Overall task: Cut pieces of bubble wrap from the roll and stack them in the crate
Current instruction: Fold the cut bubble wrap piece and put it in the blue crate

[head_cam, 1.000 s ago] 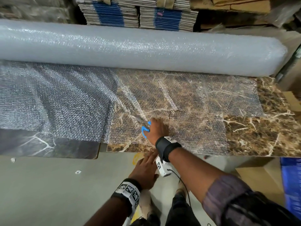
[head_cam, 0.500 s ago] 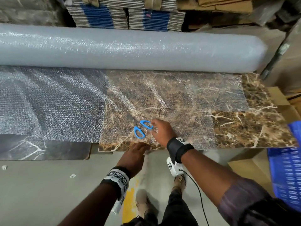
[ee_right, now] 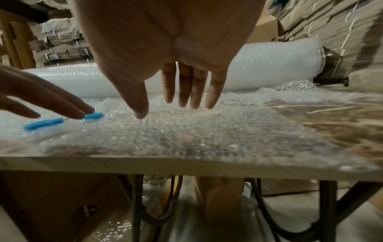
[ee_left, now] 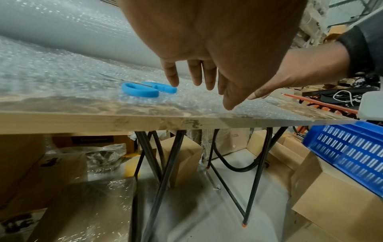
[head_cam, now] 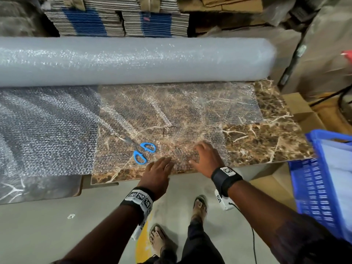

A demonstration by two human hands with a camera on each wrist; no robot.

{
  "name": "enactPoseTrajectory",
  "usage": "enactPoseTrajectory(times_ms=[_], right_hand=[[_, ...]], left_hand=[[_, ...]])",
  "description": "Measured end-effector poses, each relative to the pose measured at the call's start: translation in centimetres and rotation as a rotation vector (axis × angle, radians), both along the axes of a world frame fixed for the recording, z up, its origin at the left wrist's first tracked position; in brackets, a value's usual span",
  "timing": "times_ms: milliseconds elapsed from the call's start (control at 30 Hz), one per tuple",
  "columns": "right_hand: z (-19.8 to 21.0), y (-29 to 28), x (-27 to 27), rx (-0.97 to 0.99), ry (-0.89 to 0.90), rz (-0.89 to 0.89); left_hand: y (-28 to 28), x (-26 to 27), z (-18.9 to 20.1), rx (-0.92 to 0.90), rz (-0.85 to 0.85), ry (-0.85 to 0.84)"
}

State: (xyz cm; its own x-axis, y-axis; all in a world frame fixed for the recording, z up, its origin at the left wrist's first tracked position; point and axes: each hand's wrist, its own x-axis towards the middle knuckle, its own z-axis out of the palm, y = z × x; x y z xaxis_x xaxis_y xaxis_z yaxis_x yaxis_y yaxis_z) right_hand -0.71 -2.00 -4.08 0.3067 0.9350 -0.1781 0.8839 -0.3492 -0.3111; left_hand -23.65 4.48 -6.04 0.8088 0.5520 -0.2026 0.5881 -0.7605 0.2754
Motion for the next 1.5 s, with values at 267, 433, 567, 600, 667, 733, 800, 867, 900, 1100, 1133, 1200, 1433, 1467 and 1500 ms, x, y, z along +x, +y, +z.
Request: enactPoseTrajectory(times_ms=[267,433,567,600,667,733,800,867,900,1100,1133,1200,1433,1467,1500], right_hand=[[-1.6,-4.2,2.0,-0.09,-0.051,0.082],[-1.7,-5.7,2.4,-0.134,-0.081,0.124],[-1.8,-6.2,3.0,-0.138,-0.134,0.075],[-1.9,-6.3,3.2,-0.136,-0.129,0.064],[-2.0,-6.6,3.7,-0.117,-0.08,0.036],[-1.7,-6.8,4.2,-0.082,-0.013,0.031],[-1.3,-7.0,4.8,-0.05,0.024,0.061],[-1.0,-7.2,5.6,-0.028,0.059,0.066],[-1.0,-7.3,6.0,-0.01,0.079,0.054],[0.6,-7.2,8.2,-0.042,0.16,-0.016],[0.7,-7.1,8.5,-0.049,0.192,-0.035],[0.9,-6.7,9.2,-0.018,0.201,-0.062],[0.9,-4.6,11.6,0.038,0.325,-0.113],[0.9,-4.3,12.0,0.025,0.339,-0.111],[0.9,-3.8,12.3,0.005,0.347,-0.107]], left_hand=[[-1.9,1.1,-0.7,0.032,-0.011,0.074],[-2.2,0.8,-1.1,0.063,0.002,-0.01],[-1.9,1.2,-1.0,0.082,0.034,-0.043],[-1.8,1.3,-0.9,0.088,0.036,-0.045],[-1.9,1.5,-0.6,0.085,0.029,-0.047],[-2.1,1.7,-0.2,0.088,0.021,-0.054],[-2.1,1.9,0.1,0.084,0.037,-0.06],[-2.0,2.2,0.2,0.06,0.078,-0.08],[-2.0,2.4,0.2,0.05,0.098,-0.09],[-1.2,3.7,1.2,-0.105,0.17,-0.179],[-1.1,4.0,1.4,-0.125,0.18,-0.196],[-0.8,4.7,1.5,-0.169,0.22,-0.238],[1.0,6.6,1.8,-0.379,0.444,-0.358],[1.2,6.8,2.0,-0.426,0.466,-0.338],[1.4,7.0,2.1,-0.455,0.478,-0.318]])
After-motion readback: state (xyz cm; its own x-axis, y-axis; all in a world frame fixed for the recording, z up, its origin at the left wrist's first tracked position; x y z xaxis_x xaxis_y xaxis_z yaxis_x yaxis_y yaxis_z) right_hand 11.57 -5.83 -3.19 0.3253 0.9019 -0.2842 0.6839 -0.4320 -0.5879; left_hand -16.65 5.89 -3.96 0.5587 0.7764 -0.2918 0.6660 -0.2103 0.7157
